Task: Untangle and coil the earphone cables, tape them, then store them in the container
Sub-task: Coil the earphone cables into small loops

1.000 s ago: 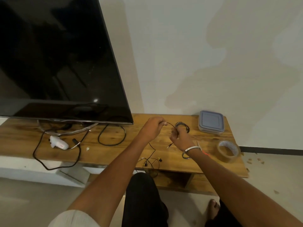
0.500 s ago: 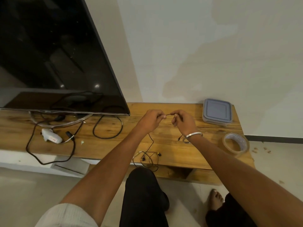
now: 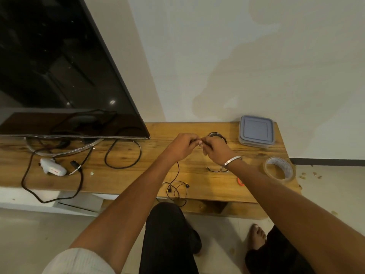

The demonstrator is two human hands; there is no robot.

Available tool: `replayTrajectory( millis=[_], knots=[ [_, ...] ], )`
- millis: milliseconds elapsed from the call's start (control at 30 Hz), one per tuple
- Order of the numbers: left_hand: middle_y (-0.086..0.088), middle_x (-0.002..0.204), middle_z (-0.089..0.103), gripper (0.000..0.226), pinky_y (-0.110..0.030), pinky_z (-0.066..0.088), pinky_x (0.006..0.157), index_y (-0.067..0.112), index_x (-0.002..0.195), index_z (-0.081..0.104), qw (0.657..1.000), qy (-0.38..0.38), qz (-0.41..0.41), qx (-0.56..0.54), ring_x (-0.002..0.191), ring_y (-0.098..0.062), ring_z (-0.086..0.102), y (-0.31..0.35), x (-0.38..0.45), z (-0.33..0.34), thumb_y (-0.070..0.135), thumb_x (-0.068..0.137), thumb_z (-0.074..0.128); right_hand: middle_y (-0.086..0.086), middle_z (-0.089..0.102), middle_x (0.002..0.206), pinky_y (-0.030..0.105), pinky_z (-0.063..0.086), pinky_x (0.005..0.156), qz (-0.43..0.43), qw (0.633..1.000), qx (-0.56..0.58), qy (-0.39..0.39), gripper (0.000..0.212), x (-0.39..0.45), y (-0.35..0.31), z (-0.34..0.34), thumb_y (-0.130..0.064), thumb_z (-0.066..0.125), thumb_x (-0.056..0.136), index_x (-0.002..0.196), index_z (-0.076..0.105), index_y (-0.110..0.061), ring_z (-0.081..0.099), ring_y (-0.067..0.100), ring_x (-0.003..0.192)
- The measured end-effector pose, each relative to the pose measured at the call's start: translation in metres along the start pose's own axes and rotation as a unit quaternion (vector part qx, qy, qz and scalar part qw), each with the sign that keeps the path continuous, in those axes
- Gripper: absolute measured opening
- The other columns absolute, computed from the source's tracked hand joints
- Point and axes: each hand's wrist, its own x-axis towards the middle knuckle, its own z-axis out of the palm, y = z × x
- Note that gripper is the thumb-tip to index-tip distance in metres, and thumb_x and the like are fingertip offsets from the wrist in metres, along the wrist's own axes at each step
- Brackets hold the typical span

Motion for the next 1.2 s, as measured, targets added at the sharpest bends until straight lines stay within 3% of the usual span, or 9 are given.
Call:
replayTrajectory(
  millis=[133, 267, 467, 533, 667, 800, 967, 1100, 1200],
  knots=[
    [-0.007, 0.081, 0.069, 0.019, -0.034, 0.044, 0.061, 0.018, 0.094, 0.073, 1.0, 0.009, -0.017, -0.004, 0.067, -0.022, 0.057, -0.012, -0.003, -0.007, 0.027, 0.097, 0.056, 0.007, 0.068, 0.09, 0.022, 0.035, 0.06, 0.021, 0.996, -0.038, 0.075, 0.026, 0.0, 0.002, -0.01, -0.016, 0.044, 0.098, 0.108, 0.068, -0.011, 0.054, 0.012, 0.07],
    [0.006, 0.077, 0.064, 0.021, -0.013, 0.035, 0.054, 0.013, 0.098, 0.073, 1.0, 0.025, -0.011, -0.009, 0.058, 0.002, 0.05, -0.014, -0.008, -0.016, 0.025, 0.098, 0.056, 0.01, 0.071, 0.097, 0.019, 0.032, 0.053, 0.046, 0.992, -0.046, 0.106, 0.028, -0.004, 0.01, -0.023, -0.014, 0.043, 0.098, 0.108, 0.068, -0.009, 0.049, 0.012, 0.068],
    [-0.002, 0.083, 0.069, 0.022, -0.025, 0.04, 0.058, 0.015, 0.095, 0.073, 1.0, 0.021, -0.005, -0.004, 0.061, -0.01, 0.053, -0.011, -0.004, -0.008, 0.027, 0.098, 0.055, 0.006, 0.063, 0.099, 0.022, 0.038, 0.073, 0.059, 0.996, -0.06, 0.029, 0.03, -0.01, 0.004, -0.018, -0.022, 0.053, 0.094, 0.122, 0.057, -0.012, 0.059, 0.022, 0.092],
    [-0.004, 0.085, 0.07, 0.02, -0.032, 0.044, 0.064, 0.014, 0.094, 0.073, 1.0, 0.011, 0.002, -0.001, 0.07, -0.02, 0.058, -0.005, -0.003, -0.005, 0.025, 0.098, 0.056, 0.005, 0.062, 0.097, 0.028, 0.044, 0.075, 0.028, 0.998, -0.058, 0.013, 0.034, -0.008, -0.006, -0.011, -0.021, 0.054, 0.093, 0.126, 0.051, -0.012, 0.058, 0.02, 0.089],
    [-0.007, 0.082, 0.069, 0.019, -0.04, 0.046, 0.067, 0.01, 0.092, 0.07, 1.0, 0.01, -0.002, 0.005, 0.073, -0.024, 0.06, 0.002, 0.0, -0.004, 0.021, 0.098, 0.055, 0.014, 0.068, 0.088, 0.042, 0.05, 0.074, 0.005, 0.996, -0.088, 0.014, 0.022, 0.002, -0.02, -0.003, -0.018, 0.046, 0.097, 0.11, 0.06, -0.008, 0.062, 0.03, 0.083],
    [-0.007, 0.085, 0.071, 0.02, -0.039, 0.049, 0.067, 0.018, 0.093, 0.072, 1.0, 0.014, -0.013, 0.007, 0.075, -0.028, 0.062, -0.008, -0.003, -0.011, 0.026, 0.098, 0.055, 0.015, 0.07, 0.093, 0.038, 0.051, 0.073, 0.014, 0.991, -0.121, 0.046, 0.028, 0.001, -0.015, -0.009, -0.02, 0.041, 0.099, 0.112, 0.064, -0.01, 0.064, 0.03, 0.085],
    [0.002, 0.086, 0.068, 0.023, -0.029, 0.043, 0.065, 0.015, 0.096, 0.073, 1.0, 0.022, -0.013, 0.003, 0.068, -0.012, 0.057, -0.011, -0.008, -0.018, 0.027, 0.099, 0.054, 0.014, 0.07, 0.096, 0.029, 0.041, 0.062, 0.045, 0.985, -0.134, 0.102, 0.027, -0.004, 0.0, -0.023, -0.017, 0.041, 0.099, 0.109, 0.065, -0.011, 0.064, 0.032, 0.084],
    [0.001, 0.091, 0.071, 0.023, -0.034, 0.05, 0.072, 0.02, 0.095, 0.072, 1.0, 0.022, -0.016, 0.002, 0.077, -0.021, 0.063, -0.014, -0.009, -0.02, 0.031, 0.099, 0.053, 0.017, 0.069, 0.096, 0.028, 0.039, 0.063, 0.07, 0.982, -0.135, 0.112, 0.027, -0.009, 0.004, -0.029, -0.014, 0.041, 0.099, 0.108, 0.065, -0.007, 0.062, 0.034, 0.085],
    [0.002, 0.089, 0.069, 0.023, -0.019, 0.044, 0.064, 0.015, 0.096, 0.073, 1.0, 0.026, -0.01, 0.001, 0.068, -0.001, 0.056, -0.008, -0.008, -0.02, 0.027, 0.099, 0.054, 0.016, 0.067, 0.106, 0.031, 0.043, 0.072, 0.067, 0.986, -0.118, 0.092, 0.026, -0.01, -0.001, -0.025, -0.013, 0.044, 0.096, 0.117, 0.059, -0.006, 0.062, 0.033, 0.095]
  ],
)
